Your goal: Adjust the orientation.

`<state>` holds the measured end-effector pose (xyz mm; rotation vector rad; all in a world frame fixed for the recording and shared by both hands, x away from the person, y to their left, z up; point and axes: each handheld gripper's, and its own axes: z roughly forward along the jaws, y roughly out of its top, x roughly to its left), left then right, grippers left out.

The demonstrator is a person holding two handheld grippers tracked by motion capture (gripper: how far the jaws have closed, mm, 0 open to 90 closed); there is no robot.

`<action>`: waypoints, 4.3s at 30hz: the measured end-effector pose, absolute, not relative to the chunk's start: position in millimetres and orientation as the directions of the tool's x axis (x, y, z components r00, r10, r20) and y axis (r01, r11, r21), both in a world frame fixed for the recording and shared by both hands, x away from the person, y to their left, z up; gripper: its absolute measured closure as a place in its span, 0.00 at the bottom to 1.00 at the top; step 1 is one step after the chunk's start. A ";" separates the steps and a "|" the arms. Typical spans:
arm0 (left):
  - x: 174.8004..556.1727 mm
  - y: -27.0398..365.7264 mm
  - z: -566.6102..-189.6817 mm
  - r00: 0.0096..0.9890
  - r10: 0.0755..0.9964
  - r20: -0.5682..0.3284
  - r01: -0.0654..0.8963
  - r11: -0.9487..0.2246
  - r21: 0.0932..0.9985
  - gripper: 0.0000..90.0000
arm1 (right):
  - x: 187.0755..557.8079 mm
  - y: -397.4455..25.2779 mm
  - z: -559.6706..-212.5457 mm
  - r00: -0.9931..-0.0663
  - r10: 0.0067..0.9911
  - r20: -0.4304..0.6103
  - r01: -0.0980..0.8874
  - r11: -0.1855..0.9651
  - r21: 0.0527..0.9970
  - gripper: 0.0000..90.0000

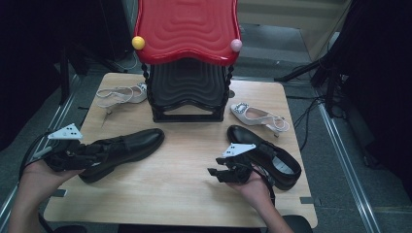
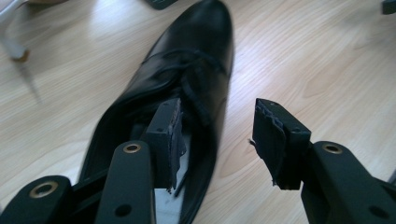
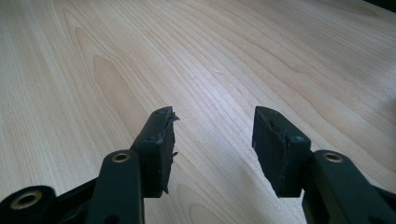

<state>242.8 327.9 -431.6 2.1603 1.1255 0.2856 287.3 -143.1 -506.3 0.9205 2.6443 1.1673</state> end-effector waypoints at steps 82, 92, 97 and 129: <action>292.2 188.1 -423.0 0.743 0.641 -0.192 0.578 -0.470 0.667 0.70 | 278.7 -137.5 -489.1 -0.779 0.613 0.130 0.495 0.475 0.728 0.56; 318.9 219.0 -434.4 0.753 0.633 -0.179 0.571 -0.493 0.657 0.96 | 286.4 -128.0 -475.3 -0.786 0.605 0.126 0.481 0.471 0.740 0.63; 331.4 226.1 -456.8 0.748 0.630 -0.210 0.591 -0.488 0.643 1.00 | 293.9 -123.3 -477.0 -0.784 0.603 0.148 0.497 0.466 0.733 0.82; 331.0 191.6 -506.1 0.766 0.567 -0.303 0.614 -0.506 0.605 1.00 | 318.6 -103.5 -503.7 -0.733 0.635 0.245 0.606 0.446 0.659 1.00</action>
